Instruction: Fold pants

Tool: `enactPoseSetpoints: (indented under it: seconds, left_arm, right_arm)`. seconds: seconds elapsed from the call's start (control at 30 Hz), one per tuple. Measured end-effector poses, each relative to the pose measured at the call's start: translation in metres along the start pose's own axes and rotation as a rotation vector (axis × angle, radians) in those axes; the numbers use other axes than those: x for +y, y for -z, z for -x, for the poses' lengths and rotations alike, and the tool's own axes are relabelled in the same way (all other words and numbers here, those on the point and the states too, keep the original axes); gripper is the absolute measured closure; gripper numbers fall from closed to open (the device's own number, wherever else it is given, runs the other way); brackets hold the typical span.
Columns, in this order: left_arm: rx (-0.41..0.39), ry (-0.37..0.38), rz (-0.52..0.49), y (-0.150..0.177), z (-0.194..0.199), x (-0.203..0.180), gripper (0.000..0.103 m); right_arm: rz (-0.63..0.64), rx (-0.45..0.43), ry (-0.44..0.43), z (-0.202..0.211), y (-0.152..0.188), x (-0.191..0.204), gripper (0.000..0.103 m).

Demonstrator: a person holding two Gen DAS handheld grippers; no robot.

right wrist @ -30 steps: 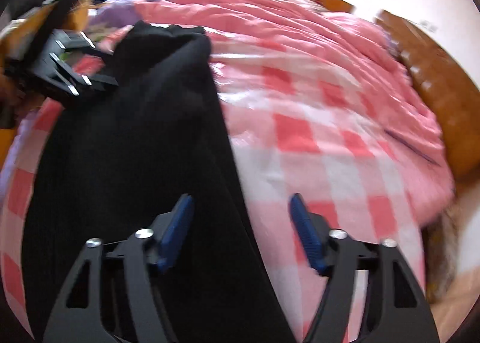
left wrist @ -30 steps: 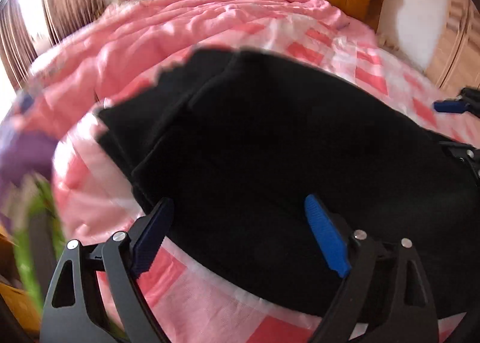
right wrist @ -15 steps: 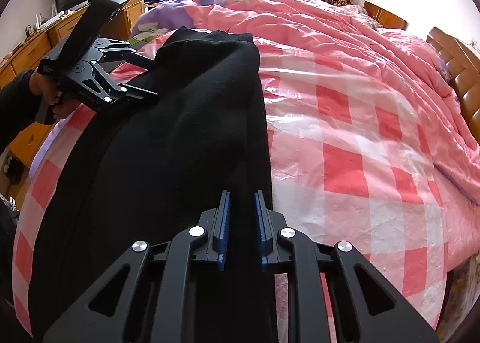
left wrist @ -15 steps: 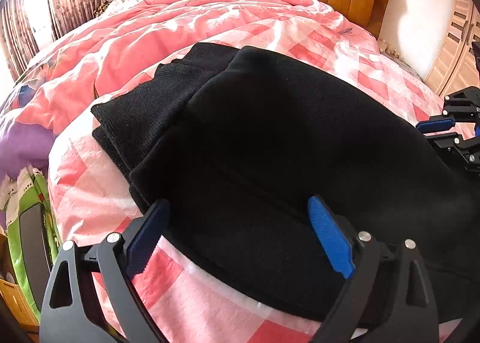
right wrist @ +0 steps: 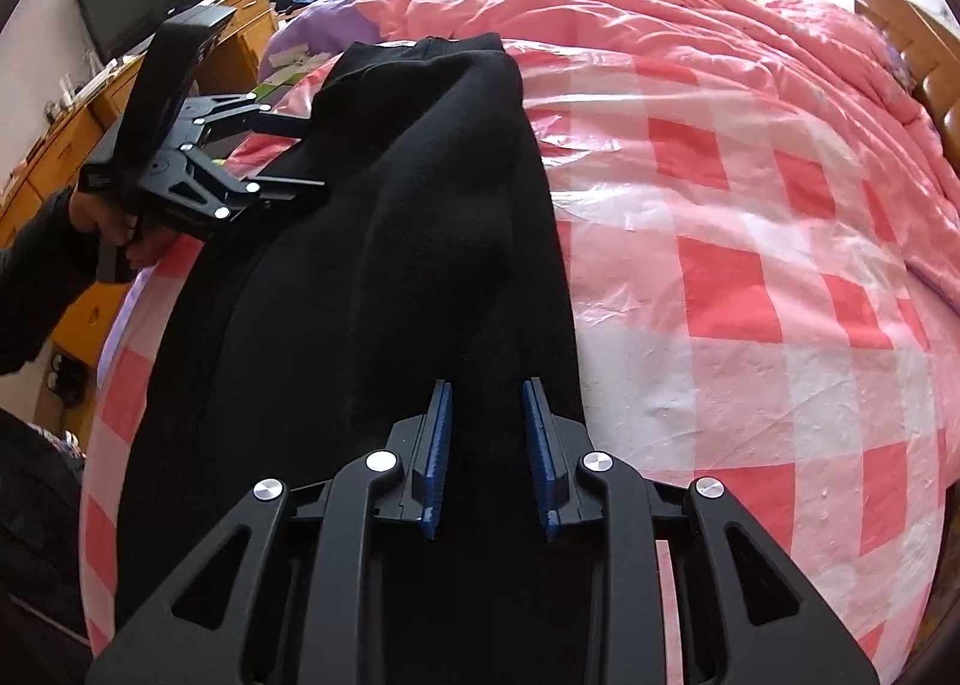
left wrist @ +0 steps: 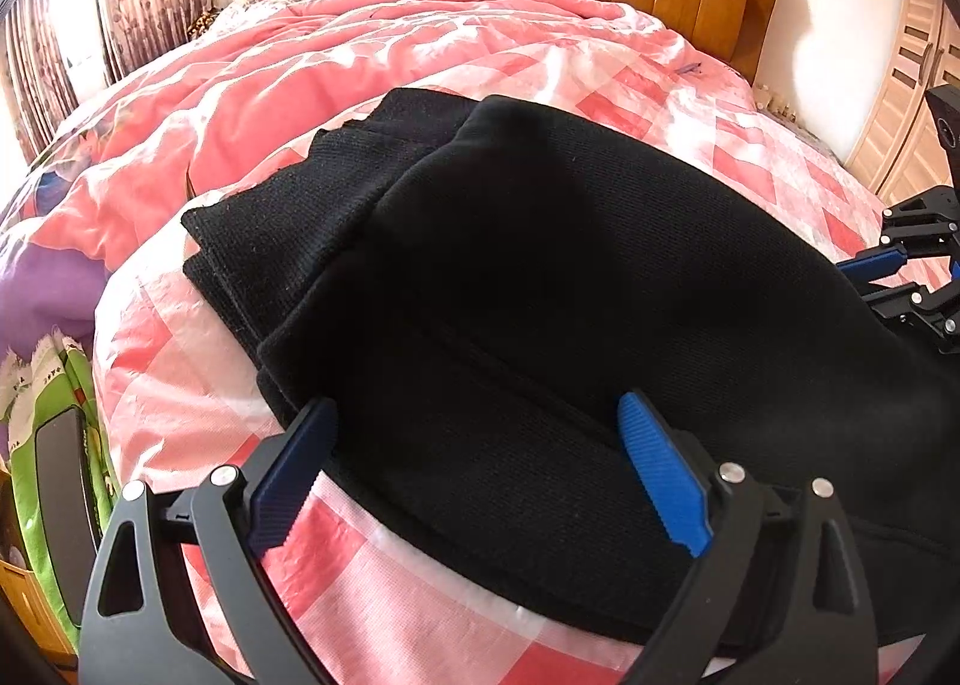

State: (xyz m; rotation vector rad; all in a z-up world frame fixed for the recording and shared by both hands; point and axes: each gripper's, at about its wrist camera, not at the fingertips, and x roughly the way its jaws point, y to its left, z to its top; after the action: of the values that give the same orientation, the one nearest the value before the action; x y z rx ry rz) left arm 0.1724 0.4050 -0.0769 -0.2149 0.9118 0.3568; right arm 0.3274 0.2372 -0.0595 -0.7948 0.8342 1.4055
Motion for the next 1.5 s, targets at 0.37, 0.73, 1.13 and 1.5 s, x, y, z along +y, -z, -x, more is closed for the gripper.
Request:
enactPoseSetpoints:
  seconds: [0.37, 0.73, 1.13, 1.5]
  left_arm:
    - [-0.011, -0.001, 0.003, 0.002, 0.001, 0.001, 0.008]
    - [0.005, 0.006, 0.04, -0.008, 0.02, 0.0, 0.009]
    - [0.105, 0.06, -0.192, -0.054, -0.022, -0.1, 0.003]
    - [0.107, 0.103, -0.119, -0.067, -0.043, -0.086, 0.002]
  right_arm:
    - [-0.017, -0.101, 0.254, 0.038, 0.008, 0.009, 0.098]
    - [-0.197, -0.192, 0.339, 0.079, 0.031, 0.0, 0.028]
    - [-0.508, 0.038, 0.445, 0.09, 0.169, 0.036, 0.014]
    - [-0.688, 0.012, 0.476, 0.123, 0.21, 0.051, 0.012]
